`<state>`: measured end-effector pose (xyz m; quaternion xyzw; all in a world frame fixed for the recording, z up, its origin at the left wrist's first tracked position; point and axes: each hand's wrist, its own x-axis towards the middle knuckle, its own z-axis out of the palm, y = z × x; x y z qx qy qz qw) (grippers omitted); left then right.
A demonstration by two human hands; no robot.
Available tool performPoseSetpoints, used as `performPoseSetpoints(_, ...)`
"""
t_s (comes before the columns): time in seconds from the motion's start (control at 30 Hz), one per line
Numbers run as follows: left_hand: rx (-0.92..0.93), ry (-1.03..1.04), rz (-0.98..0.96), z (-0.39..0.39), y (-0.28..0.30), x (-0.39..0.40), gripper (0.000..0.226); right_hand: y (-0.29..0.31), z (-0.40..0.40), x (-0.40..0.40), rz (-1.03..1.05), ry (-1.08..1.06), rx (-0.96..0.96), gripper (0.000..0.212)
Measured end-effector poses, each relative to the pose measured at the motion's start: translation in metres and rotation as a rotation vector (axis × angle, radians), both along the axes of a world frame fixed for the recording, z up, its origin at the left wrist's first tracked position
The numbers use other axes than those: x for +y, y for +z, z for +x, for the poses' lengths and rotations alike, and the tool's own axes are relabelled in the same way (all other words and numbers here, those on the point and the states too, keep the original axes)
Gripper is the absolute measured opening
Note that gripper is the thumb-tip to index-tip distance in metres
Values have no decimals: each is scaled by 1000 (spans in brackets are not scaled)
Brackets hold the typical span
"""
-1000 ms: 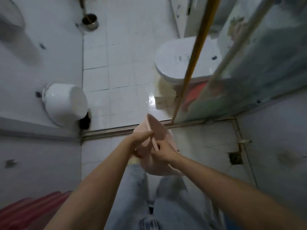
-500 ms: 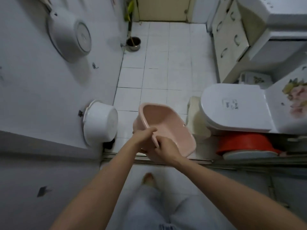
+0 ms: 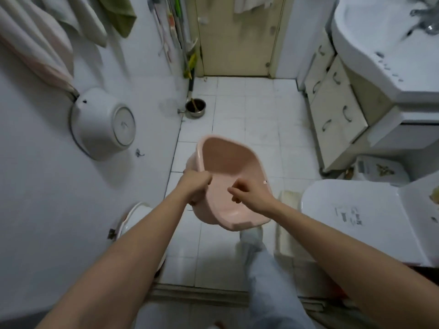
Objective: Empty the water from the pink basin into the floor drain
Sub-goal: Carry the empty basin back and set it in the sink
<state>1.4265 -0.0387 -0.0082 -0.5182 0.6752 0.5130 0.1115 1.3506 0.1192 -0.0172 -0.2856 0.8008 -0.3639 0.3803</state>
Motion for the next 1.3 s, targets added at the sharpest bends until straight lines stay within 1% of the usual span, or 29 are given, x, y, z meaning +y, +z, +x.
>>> performPoseSetpoints(0.07,-63,-116,-200,-35,7,-20,79,-4,-48,-23,26,-31,62,26)
performPoseSetpoints(0.1,-96,-172,-301,-61,10,-33,80,-6,-81,-40,42,-24,119,23)
performPoseSetpoints(0.17,-154,-270,-452,-108,20,-55,72,-9,-136,-64,111,-2,222,19)
performPoseSetpoints(0.27,-135,-324,-608,-187,40,-89,51,-5,-222,-87,197,-45,306,17)
performPoseSetpoints(0.3,-106,-329,-656,-218,47,-102,45,-2,-254,-95,203,-84,327,21)
performPoseSetpoints(0.37,-27,-327,-764,-264,62,-121,34,7,-309,-106,201,-195,343,37)
performPoseSetpoints(0.43,85,-335,-869,-302,76,-137,23,20,-357,-117,217,-295,368,50)
performPoseSetpoints(0.5,211,-352,-942,-342,86,-155,16,30,-404,-133,210,-377,420,55)
performPoseSetpoints(0.57,308,-416,-988,-391,94,-175,19,45,-453,-153,165,-456,495,59)
performPoseSetpoints(0.63,380,-508,-1024,-437,100,-192,27,58,-492,-171,138,-508,567,66)
performPoseSetpoints(0.7,467,-616,-1068,-488,104,-214,36,66,-534,-188,152,-601,607,67)
performPoseSetpoints(0.8,582,-718,-1082,-548,113,-244,41,71,-580,-197,211,-751,591,55)
performPoseSetpoints(0.87,678,-737,-1012,-589,122,-265,39,74,-605,-197,249,-853,579,54)
performPoseSetpoints(0.93,768,-800,-931,-644,134,-282,35,83,-630,-193,299,-974,603,53)
performPoseSetpoints(1.0,829,-854,-898,-687,144,-287,31,90,-646,-184,326,-1048,634,49)
performPoseSetpoints(1.1,878,-910,-861,-744,145,-278,26,97,-667,-164,400,-1165,672,48)
performPoseSetpoints(1.17,925,-930,-795,-776,137,-265,19,98,-679,-144,438,-1269,665,45)
performPoseSetpoints(1.23,950,-929,-705,-813,127,-249,16,96,-695,-120,450,-1408,605,42)
performPoseSetpoints(1.3,935,-892,-604,-851,115,-228,15,90,-713,-93,435,-1547,487,37)
